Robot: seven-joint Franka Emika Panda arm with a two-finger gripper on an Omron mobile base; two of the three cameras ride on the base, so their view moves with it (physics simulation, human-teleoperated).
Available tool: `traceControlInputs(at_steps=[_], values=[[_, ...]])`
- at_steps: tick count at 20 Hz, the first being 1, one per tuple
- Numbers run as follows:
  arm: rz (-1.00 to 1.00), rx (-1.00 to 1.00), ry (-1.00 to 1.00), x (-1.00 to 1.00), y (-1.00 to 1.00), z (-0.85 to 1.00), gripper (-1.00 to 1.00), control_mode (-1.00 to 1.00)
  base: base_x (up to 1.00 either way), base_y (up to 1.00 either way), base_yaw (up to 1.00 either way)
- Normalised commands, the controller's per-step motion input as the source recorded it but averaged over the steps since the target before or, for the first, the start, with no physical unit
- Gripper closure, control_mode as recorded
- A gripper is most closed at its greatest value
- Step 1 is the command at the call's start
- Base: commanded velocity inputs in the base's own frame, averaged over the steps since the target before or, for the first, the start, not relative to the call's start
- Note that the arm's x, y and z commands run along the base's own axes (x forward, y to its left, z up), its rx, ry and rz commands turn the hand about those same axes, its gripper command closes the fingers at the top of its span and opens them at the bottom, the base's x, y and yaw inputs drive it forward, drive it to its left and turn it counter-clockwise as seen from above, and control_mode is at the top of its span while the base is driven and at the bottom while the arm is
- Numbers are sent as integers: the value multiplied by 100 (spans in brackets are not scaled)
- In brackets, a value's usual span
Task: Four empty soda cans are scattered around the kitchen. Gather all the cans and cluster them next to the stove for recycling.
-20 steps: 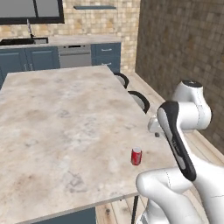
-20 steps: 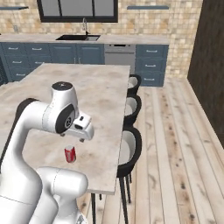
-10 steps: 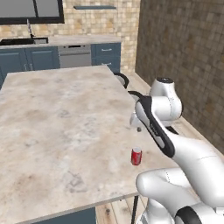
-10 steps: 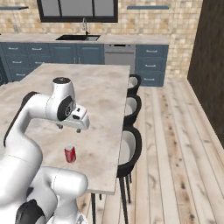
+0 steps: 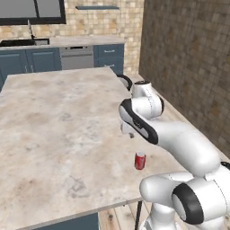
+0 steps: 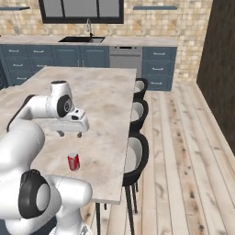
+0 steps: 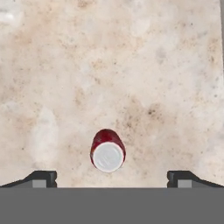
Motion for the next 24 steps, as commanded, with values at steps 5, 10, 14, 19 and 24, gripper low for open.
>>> traceControlInputs(at_steps=[5, 10, 14, 19, 24], values=[[0, -4, -1, -38, 1, -39, -100, -100, 0, 0, 0], [0, 4, -4, -17, 0, -19, -100, -100, 0, 0, 0], [0, 2, -6, 1, 0, -2, -100, -100, 0, 0, 0], [0, 2, 0, 23, -3, -4, -100, -100, 0, 0, 0], [0, 2, 0, 16, 0, -43, -100, -100, 0, 0, 0]])
